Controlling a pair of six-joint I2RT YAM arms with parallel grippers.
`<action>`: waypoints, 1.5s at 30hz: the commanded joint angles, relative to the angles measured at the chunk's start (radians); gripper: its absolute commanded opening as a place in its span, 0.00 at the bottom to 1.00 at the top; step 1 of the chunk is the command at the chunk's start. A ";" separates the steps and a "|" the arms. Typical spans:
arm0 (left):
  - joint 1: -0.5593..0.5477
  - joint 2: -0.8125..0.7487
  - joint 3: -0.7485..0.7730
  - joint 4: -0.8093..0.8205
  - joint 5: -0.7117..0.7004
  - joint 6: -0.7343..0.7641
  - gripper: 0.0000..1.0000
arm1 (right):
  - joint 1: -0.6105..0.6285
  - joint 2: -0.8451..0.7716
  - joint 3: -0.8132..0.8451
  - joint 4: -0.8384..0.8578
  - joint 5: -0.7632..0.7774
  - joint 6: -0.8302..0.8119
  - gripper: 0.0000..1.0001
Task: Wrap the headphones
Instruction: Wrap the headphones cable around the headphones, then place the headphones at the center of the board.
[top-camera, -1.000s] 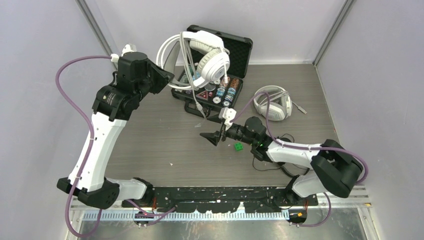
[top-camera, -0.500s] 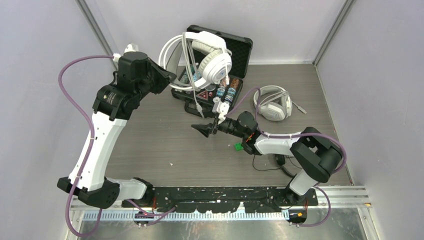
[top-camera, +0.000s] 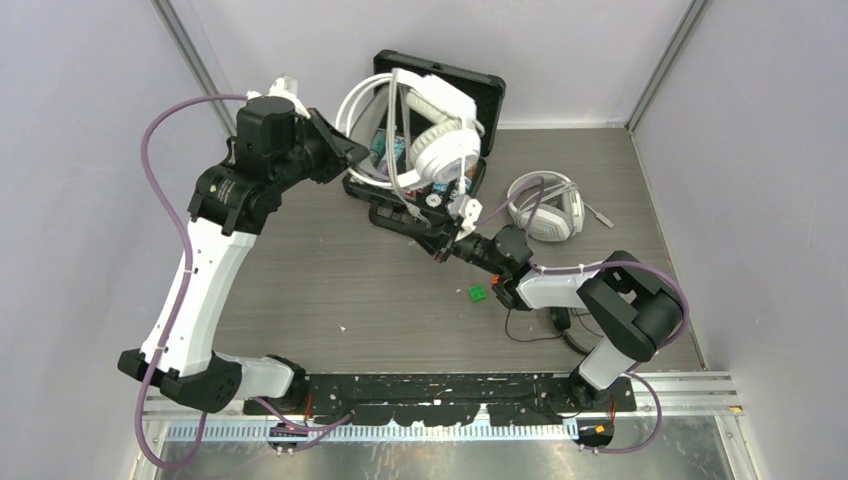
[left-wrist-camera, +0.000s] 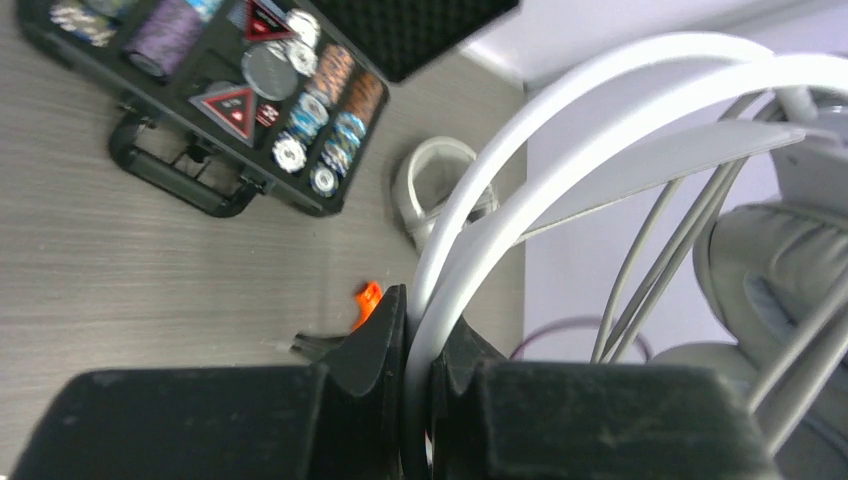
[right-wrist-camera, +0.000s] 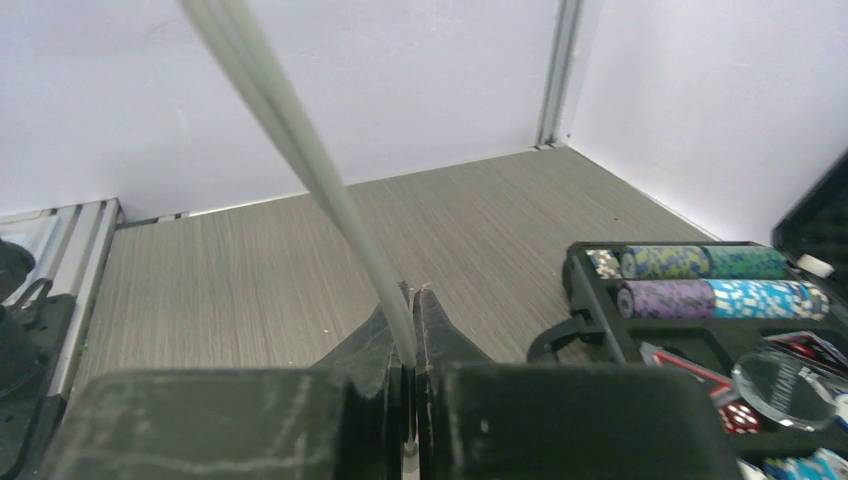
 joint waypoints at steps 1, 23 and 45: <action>0.003 -0.019 0.031 0.218 0.306 0.158 0.00 | -0.066 -0.053 -0.026 0.080 -0.007 0.080 0.00; 0.093 -0.020 -0.235 -0.017 0.761 1.315 0.00 | -0.155 -0.523 -0.033 -0.725 -0.100 0.287 0.00; -0.065 0.122 -0.192 -0.226 0.268 2.109 0.00 | -0.148 -0.609 0.091 -1.314 -0.314 0.753 0.00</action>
